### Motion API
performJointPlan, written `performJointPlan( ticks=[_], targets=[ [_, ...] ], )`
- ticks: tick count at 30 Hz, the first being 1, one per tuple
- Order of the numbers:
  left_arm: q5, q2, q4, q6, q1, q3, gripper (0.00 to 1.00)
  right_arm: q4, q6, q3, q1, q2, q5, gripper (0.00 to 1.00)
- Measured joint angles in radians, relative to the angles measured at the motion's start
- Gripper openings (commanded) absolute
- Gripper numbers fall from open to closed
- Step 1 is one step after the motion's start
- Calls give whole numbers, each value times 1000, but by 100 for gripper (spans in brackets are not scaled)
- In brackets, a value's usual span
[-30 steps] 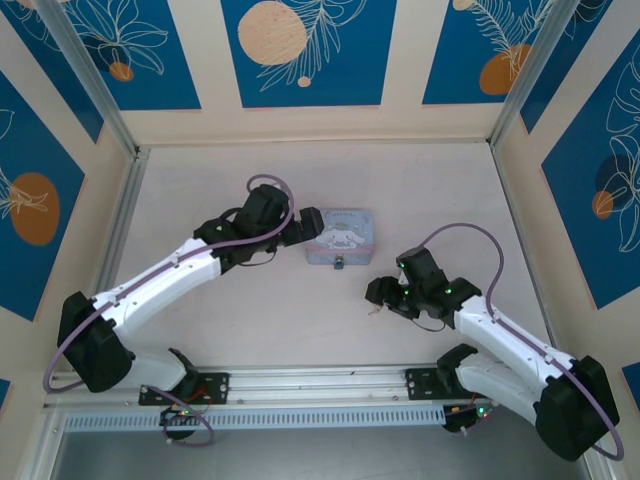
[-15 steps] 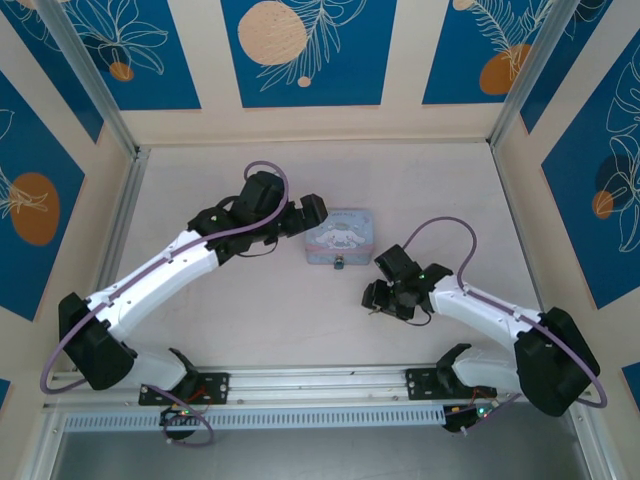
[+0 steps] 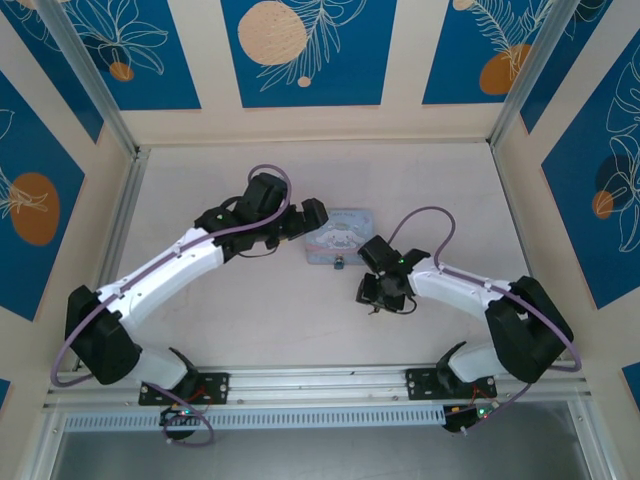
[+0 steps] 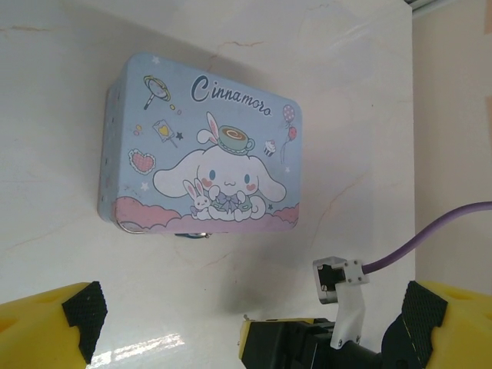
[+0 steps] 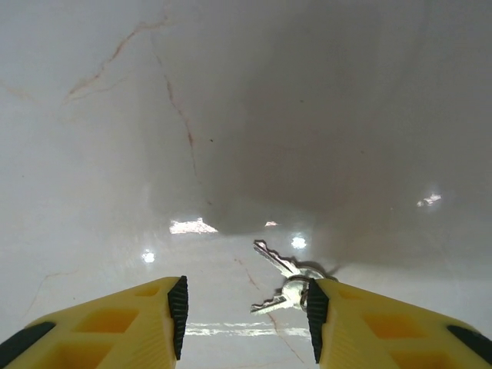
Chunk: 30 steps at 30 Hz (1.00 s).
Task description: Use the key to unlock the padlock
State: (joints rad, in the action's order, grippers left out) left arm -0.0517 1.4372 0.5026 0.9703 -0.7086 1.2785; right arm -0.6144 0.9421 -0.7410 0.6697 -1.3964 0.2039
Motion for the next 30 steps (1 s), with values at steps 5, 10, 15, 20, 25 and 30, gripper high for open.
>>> performJointPlan(
  ticks=[5,10,15,20,25,30],
  targets=[
    [-20,35,-4,-3,3,0,100,-30,4,-2,14,-10,14,51],
    [-37,59,-16,-4,3,3,100,-72,17,-2,22,14,37,58],
    [-45,90,-36,-7,4,5,100,-126,74,-4,24,93,51,61],
    [-45,114,-51,-8,5,5,100,-136,221,5,24,136,35,61],
    [-45,122,-55,-11,5,14,100,-105,378,51,30,143,-1,61],
    [-45,130,-64,-11,6,23,100,-77,475,69,35,133,-13,60]
  ],
)
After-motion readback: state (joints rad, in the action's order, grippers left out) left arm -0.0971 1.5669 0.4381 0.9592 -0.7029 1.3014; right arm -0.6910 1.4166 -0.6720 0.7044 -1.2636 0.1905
